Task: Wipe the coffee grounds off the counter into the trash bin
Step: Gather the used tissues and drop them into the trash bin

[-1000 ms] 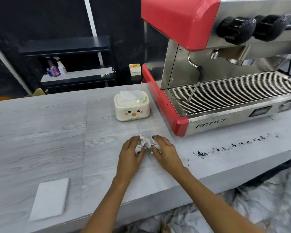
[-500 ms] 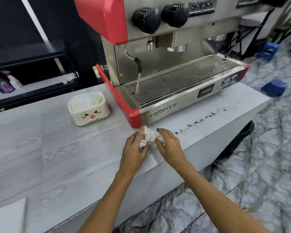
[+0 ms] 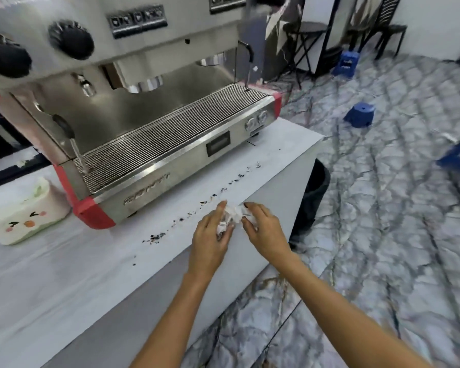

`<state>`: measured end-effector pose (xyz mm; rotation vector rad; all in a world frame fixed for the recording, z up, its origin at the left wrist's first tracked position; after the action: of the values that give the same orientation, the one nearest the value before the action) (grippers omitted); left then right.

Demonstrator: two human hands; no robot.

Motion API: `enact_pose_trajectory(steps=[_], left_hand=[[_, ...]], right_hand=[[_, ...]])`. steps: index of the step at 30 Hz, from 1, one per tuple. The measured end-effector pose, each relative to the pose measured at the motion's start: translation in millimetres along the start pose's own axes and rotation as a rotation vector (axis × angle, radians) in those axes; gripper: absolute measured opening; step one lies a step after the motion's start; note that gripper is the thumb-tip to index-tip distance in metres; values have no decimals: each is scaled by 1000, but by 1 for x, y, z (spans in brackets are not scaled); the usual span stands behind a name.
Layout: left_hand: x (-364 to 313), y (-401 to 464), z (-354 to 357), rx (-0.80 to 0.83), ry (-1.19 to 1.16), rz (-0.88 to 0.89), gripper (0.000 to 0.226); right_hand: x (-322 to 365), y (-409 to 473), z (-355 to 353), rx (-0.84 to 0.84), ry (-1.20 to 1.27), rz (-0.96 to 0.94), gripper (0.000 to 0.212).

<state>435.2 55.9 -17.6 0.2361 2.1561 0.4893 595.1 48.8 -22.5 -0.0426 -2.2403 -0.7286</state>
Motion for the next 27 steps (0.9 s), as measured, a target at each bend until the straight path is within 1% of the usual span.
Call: enact_pose_trajectory(steps=[4, 6, 13, 18, 27], left_hand=[[-26, 3, 49, 52, -8, 77, 43], [-35, 8, 74, 96, -27, 98, 39], [-64, 36, 153, 175, -57, 154, 41], [-80, 71, 216, 226, -132, 159, 43], [-110, 136, 307, 305, -177, 210, 43]], right_hand=[[-38, 7, -37, -43, -22, 57, 36], [-56, 12, -52, -67, -39, 85, 36], [-117, 41, -89, -94, -108, 146, 37], [-164, 79, -110, -122, -161, 193, 38], [-229, 145, -144, -178, -232, 276, 40]])
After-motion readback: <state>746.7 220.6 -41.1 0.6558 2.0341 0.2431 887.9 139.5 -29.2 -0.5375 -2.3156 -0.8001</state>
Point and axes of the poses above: each hand's wrist, its own y-axis towards the middle knuckle, its own z-axis out of the palm, x = y × z, the point moved 6 cm from there along y, towards the middle knuckle, and after that the axes turned 13 degrees about -x, right-handed, at the moved point
